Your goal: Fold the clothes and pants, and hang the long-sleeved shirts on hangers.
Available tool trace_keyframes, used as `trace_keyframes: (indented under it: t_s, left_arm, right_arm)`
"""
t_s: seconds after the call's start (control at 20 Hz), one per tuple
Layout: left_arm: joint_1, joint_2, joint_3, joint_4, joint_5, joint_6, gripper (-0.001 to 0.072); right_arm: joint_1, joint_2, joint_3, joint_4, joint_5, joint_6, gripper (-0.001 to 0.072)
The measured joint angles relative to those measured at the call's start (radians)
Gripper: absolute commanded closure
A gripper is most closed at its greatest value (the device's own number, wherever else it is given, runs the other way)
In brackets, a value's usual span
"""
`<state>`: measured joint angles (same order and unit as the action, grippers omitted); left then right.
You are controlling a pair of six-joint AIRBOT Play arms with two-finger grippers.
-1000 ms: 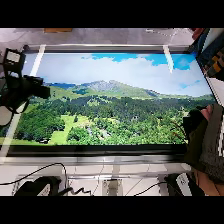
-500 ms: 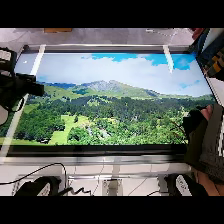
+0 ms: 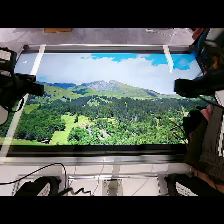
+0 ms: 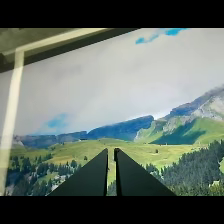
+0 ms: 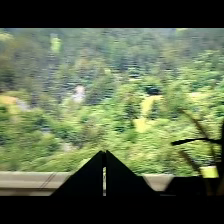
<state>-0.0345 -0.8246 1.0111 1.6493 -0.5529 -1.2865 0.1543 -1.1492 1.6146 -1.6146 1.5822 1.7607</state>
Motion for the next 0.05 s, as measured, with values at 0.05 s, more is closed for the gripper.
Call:
trace_keyframes:
  t_s: [0.05]
  left_arm:
    - [0.000,0.000,0.000,0.000,-0.001,0.000,0.0648]
  right_arm:
    - [0.034,-0.028,-0.001,-0.067,-0.012,0.002,0.0680]
